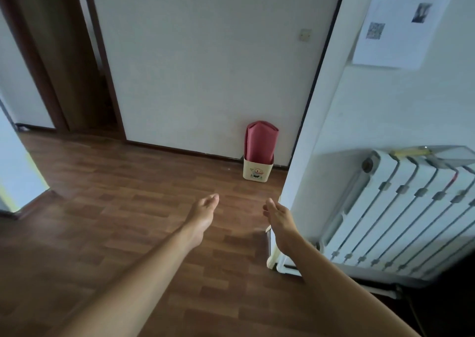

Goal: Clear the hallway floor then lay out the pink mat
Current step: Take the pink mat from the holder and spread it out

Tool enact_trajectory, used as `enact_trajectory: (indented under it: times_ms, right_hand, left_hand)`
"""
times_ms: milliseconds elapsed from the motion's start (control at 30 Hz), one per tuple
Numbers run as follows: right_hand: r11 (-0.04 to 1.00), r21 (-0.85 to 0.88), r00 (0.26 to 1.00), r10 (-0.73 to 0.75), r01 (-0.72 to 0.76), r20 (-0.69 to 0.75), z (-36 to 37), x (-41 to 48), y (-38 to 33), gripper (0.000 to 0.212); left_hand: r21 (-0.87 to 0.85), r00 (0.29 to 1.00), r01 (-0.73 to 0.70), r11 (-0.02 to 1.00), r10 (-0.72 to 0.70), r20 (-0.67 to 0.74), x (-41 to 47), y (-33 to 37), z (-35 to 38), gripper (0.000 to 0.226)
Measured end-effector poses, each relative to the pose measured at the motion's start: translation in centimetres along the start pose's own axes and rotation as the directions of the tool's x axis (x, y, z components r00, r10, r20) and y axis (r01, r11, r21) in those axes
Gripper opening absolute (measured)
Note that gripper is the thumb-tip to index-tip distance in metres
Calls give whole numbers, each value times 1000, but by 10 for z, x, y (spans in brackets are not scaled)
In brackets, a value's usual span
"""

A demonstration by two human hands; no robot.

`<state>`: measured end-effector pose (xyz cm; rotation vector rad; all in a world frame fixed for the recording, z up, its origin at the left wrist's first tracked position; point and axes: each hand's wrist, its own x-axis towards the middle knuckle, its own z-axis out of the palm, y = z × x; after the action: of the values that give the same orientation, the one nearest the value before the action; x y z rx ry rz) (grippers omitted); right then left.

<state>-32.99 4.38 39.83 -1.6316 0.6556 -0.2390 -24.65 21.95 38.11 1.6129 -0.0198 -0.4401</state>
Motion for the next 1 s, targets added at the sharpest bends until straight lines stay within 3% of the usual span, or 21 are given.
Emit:
enact_trajectory:
  times_ms: [233,333,600,700,800,900,1000]
  right_hand:
    - [1000,-10,997,19,-18,76,-1,128,-35,47]
    - [998,19,993,50,-52,108,-5,175,-53,33]
    - [992,13,986,124,-126,112,4,284,-65,32]
    - [987,14,983,156,-158,97,16,329,-67,42]
    - [982,17,979,184,-187,89,26,371,-70,34]
    - [987,22,986,159,-160,41,39,421,-81,26]
    - [994,-29,994,108,-108,11,54,472,-102,34]
  left_hand:
    - [-15,999,-7,1000,7,-52,115,42,41,38]
    - [-20,998,25,999,-26,-52,154,60,56,38]
    - [46,996,37,998,-34,-81,244,79,71,38]
    - [79,996,41,996,-34,-84,290,85,72,39]
    - [60,996,62,996,-58,-70,339,92,72,39]
    - [65,997,59,996,-57,-44,397,102,70,39]
    - [62,999,43,997,-42,-24,456,123,64,37]
